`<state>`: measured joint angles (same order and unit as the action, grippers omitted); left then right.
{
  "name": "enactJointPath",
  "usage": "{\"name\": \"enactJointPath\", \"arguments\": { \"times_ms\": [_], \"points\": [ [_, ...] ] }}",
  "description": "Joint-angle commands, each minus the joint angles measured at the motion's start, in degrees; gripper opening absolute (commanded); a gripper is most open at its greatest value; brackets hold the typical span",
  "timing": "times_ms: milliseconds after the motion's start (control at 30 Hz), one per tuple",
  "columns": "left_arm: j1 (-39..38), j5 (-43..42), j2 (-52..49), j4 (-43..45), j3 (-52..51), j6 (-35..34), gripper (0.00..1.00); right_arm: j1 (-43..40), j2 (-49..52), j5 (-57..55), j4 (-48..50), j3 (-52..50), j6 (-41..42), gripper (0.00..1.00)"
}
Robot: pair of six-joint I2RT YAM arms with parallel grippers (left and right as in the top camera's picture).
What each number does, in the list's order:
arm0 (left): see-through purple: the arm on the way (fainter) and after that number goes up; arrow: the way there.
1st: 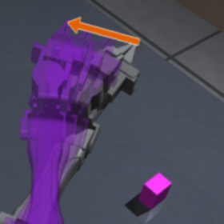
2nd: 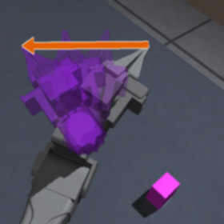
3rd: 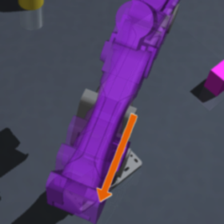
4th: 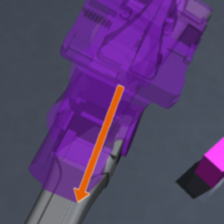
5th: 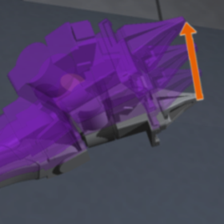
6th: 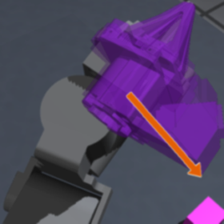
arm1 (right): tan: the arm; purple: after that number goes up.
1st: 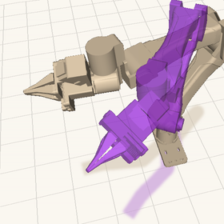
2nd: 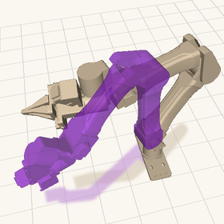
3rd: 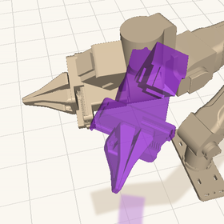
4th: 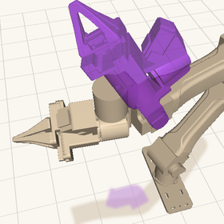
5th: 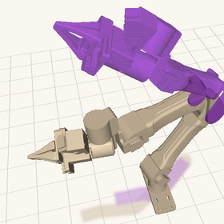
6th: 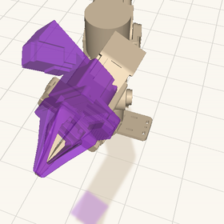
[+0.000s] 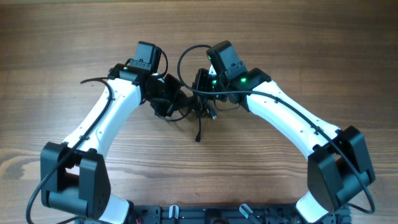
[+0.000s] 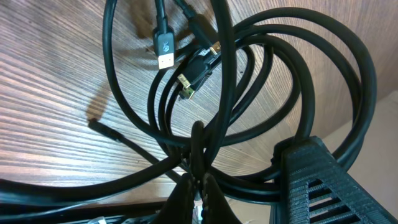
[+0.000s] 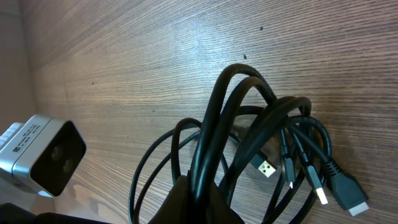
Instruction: Untangle cables
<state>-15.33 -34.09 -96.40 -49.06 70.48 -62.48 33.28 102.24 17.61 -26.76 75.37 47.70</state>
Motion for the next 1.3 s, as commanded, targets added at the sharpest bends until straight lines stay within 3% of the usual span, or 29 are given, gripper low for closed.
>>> {"name": "enactJointPath", "arguments": {
  "times_ms": [0,800,1267],
  "points": [
    [-0.2,-0.6,-0.3,0.0,0.8,0.1,0.04,0.0,1.1,0.9,-0.3,0.0,-1.5,0.06],
    [8.2,-17.6,-0.3,1.9,0.8,6.8,0.04,0.0,2.2,-7.3,-8.3,0.0,-5.8,0.09],
    [14.6,-17.6,-0.3,0.5,0.8,7.8,0.04,0.0,4.2,-9.1,-11.1,0.0,-13.4,0.13]
  ]
}}
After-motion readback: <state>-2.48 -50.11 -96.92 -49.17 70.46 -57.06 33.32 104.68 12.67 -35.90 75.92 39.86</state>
